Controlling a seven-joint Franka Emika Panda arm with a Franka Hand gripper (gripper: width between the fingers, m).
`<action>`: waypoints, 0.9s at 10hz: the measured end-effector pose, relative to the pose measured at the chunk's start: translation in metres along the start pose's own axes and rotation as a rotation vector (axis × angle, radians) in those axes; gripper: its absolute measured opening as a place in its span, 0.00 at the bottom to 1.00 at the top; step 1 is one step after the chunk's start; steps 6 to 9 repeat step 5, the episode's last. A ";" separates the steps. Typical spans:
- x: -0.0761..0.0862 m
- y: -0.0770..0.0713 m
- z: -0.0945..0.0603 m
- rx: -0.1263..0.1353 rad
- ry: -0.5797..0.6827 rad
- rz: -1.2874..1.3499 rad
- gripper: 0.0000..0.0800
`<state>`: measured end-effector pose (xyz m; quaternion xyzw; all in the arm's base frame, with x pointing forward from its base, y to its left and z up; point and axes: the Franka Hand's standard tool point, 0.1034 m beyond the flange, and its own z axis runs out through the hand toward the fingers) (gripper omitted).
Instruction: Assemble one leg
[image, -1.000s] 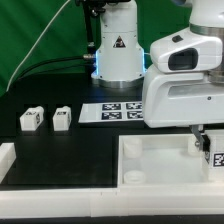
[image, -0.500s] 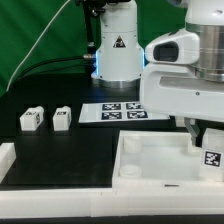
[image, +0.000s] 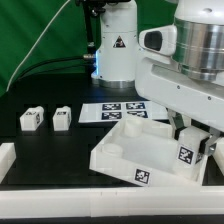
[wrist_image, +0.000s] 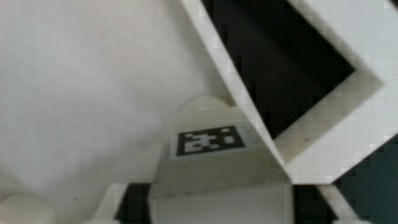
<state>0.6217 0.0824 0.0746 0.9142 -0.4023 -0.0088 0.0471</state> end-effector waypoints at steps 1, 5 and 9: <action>0.000 0.000 0.001 0.001 0.000 0.000 0.39; 0.000 0.000 0.002 0.001 0.000 0.000 0.80; 0.000 0.000 0.002 0.001 0.000 0.000 0.80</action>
Offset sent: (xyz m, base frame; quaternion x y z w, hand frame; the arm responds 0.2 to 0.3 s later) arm 0.0000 0.0000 0.0000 0.0000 0.0000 0.0000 1.0000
